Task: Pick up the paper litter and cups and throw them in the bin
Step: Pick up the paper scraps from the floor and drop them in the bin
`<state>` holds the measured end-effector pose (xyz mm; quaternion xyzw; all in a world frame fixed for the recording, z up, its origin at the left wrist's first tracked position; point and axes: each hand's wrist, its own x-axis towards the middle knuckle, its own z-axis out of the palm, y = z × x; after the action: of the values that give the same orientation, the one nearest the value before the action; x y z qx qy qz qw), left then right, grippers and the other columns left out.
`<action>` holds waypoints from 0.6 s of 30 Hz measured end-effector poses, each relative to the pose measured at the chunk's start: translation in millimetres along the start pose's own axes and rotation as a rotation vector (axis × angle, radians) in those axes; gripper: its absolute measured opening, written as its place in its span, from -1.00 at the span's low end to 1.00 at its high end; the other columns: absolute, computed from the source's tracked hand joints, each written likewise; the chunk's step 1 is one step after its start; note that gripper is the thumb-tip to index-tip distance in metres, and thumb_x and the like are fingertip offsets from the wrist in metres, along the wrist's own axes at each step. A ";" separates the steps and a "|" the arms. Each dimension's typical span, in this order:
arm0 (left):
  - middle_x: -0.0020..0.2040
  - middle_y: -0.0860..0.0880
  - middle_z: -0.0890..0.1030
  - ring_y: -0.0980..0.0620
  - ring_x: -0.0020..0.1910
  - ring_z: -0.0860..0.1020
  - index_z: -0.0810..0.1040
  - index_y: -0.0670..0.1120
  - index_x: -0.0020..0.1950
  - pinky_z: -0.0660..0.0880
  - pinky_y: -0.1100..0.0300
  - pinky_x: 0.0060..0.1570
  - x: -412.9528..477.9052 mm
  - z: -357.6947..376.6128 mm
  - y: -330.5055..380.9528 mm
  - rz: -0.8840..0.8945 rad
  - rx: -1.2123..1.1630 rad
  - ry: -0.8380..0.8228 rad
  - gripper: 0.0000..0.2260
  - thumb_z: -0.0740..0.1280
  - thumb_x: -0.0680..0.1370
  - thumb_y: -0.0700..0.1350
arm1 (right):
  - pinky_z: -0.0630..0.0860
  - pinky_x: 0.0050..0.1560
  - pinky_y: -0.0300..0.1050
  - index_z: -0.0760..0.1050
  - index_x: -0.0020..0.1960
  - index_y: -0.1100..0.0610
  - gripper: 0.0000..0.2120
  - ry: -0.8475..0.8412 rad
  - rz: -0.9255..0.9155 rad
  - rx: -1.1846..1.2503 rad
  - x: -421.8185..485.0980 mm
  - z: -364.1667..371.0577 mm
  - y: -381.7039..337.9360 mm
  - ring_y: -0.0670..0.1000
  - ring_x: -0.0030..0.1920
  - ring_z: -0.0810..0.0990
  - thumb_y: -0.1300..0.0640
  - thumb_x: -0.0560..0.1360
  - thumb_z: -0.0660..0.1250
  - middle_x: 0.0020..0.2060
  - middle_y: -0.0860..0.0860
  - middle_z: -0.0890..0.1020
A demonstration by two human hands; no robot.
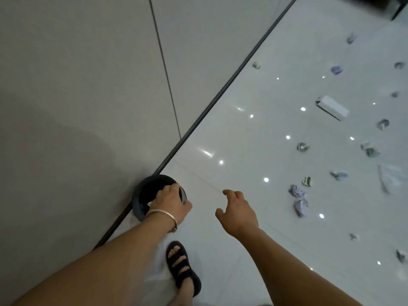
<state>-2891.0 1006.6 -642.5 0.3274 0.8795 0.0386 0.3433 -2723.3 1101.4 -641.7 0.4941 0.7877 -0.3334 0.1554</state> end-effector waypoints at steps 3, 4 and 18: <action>0.42 -0.10 0.31 -0.11 0.37 0.29 0.21 -0.09 0.48 0.32 -0.01 0.31 -24.4 18.5 58.0 0.119 0.074 -0.028 -0.44 0.22 0.53 0.09 | 0.44 0.11 -0.07 0.15 0.51 0.01 -0.43 0.069 0.065 0.034 -31.4 -25.1 55.9 0.06 0.33 0.38 -0.03 0.55 0.22 0.43 0.01 0.28; 0.43 -0.10 0.30 -0.10 0.38 0.28 0.20 -0.09 0.48 0.30 0.00 0.32 -35.0 26.8 77.6 0.157 0.102 -0.036 -0.43 0.22 0.53 0.10 | 0.44 0.11 -0.08 0.15 0.52 0.01 -0.42 0.088 0.089 0.047 -43.9 -33.6 76.8 0.06 0.33 0.36 -0.03 0.55 0.22 0.43 0.01 0.28; 0.44 -0.05 0.30 -0.07 0.39 0.27 0.23 -0.05 0.47 0.29 0.04 0.30 -228.4 164.0 397.4 0.678 0.430 -0.141 -0.44 0.22 0.52 0.12 | 0.43 0.14 -0.05 0.14 0.53 0.01 -0.40 0.354 0.519 0.328 -282.6 -126.6 381.7 0.06 0.36 0.32 -0.05 0.54 0.23 0.43 0.01 0.26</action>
<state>-2443.9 1154.4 -518.9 0.6648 0.6842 -0.0575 0.2942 -2244.9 1107.1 -528.9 0.7462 0.5867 -0.3143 0.0146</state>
